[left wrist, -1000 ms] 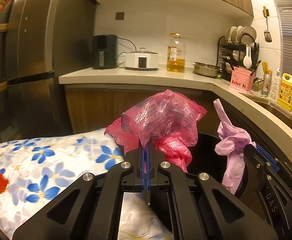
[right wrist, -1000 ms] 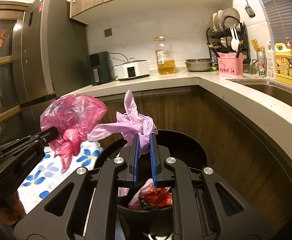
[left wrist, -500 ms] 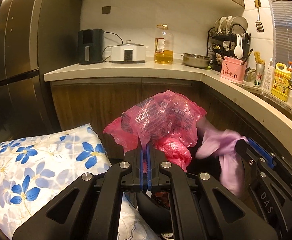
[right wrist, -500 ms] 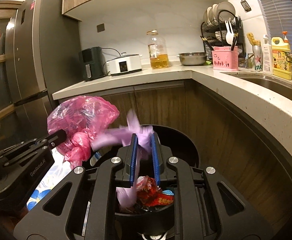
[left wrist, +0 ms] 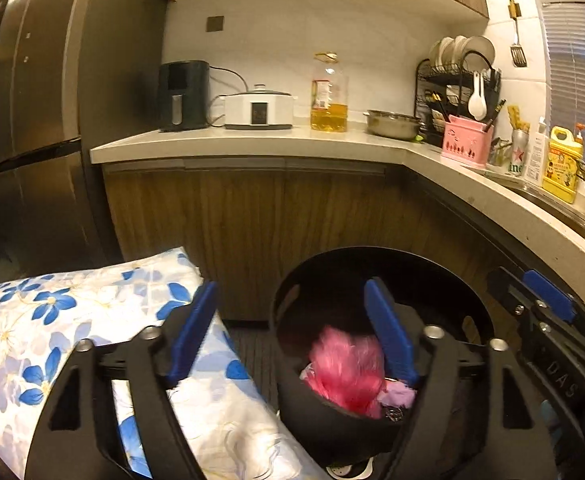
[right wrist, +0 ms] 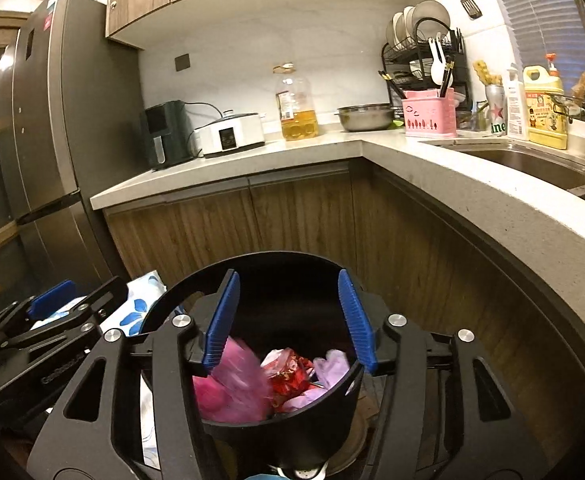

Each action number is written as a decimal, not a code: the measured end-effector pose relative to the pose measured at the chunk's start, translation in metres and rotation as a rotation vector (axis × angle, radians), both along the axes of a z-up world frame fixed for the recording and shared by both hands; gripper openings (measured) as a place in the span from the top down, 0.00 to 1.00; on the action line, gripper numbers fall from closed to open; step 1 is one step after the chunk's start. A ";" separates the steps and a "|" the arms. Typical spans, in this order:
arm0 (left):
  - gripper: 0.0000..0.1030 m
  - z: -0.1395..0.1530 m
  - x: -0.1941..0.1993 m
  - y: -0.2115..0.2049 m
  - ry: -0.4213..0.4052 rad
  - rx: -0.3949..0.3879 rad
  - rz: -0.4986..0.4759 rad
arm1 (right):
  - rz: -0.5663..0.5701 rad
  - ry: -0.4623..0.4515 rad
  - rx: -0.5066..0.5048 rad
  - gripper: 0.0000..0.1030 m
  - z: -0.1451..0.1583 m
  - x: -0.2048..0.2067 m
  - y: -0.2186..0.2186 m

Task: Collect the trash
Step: 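Open both grippers to drop the pink bag and glove into the bin, then move both grippers back over the table toward the cup and black bag, then grasp the black bag with the left gripper while the right grasps the red cup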

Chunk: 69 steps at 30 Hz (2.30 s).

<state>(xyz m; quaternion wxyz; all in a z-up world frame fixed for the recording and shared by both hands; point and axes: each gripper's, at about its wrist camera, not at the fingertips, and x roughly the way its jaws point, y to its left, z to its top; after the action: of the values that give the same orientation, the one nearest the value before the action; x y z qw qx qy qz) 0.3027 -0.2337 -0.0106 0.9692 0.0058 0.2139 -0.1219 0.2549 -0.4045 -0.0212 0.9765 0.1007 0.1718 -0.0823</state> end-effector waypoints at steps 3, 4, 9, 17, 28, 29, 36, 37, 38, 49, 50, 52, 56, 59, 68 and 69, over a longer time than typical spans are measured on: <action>0.15 0.000 -0.006 0.016 0.007 -0.031 0.029 | 0.006 -0.007 -0.012 0.42 0.003 -0.004 0.006; 0.15 -0.001 -0.009 0.023 0.016 -0.041 0.038 | 0.010 -0.009 -0.016 0.39 0.004 -0.006 0.009; 0.07 -0.002 -0.025 0.046 0.012 -0.039 0.085 | 0.035 -0.021 -0.029 0.30 0.006 -0.017 0.029; 0.06 -0.002 -0.058 0.091 0.007 -0.059 0.149 | 0.076 -0.026 -0.023 0.20 0.007 -0.035 0.061; 0.06 -0.009 -0.098 0.164 0.012 -0.042 0.296 | 0.199 0.003 -0.029 0.15 0.000 -0.047 0.129; 0.06 -0.010 -0.100 0.170 0.010 -0.044 0.309 | 0.215 0.004 -0.028 0.15 0.000 -0.047 0.136; 0.06 -0.015 -0.123 0.231 -0.003 -0.027 0.459 | 0.312 0.005 -0.041 0.15 -0.004 -0.050 0.187; 0.06 -0.017 -0.126 0.243 0.000 -0.027 0.484 | 0.331 0.007 -0.044 0.15 -0.005 -0.050 0.197; 0.06 -0.018 -0.128 0.251 0.003 -0.028 0.502 | 0.346 0.011 -0.046 0.15 -0.006 -0.049 0.205; 0.06 -0.025 -0.142 0.362 0.008 -0.011 0.765 | 0.506 0.030 -0.062 0.15 -0.017 -0.045 0.290; 0.06 -0.025 -0.140 0.373 0.001 -0.008 0.790 | 0.516 0.033 -0.061 0.15 -0.018 -0.043 0.296; 0.06 -0.027 -0.135 0.388 0.007 0.004 0.822 | 0.541 0.039 -0.058 0.15 -0.020 -0.041 0.310; 0.06 -0.028 -0.119 0.420 0.038 -0.044 0.861 | 0.584 0.034 -0.061 0.15 -0.020 -0.035 0.338; 0.06 -0.030 -0.106 0.430 0.057 -0.045 0.864 | 0.622 0.025 -0.055 0.15 -0.018 -0.029 0.360; 0.12 -0.049 -0.086 0.457 0.170 -0.112 0.841 | 0.729 0.020 -0.076 0.15 -0.021 -0.014 0.419; 0.19 -0.053 -0.086 0.459 0.187 -0.125 0.840 | 0.736 0.022 -0.077 0.15 -0.021 -0.013 0.423</action>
<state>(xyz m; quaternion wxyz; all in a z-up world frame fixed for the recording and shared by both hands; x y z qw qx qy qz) 0.2172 0.2257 -0.0641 0.9095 -0.1517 0.2769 0.2703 0.2423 0.0186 -0.0425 0.9419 -0.0056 0.2039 0.2670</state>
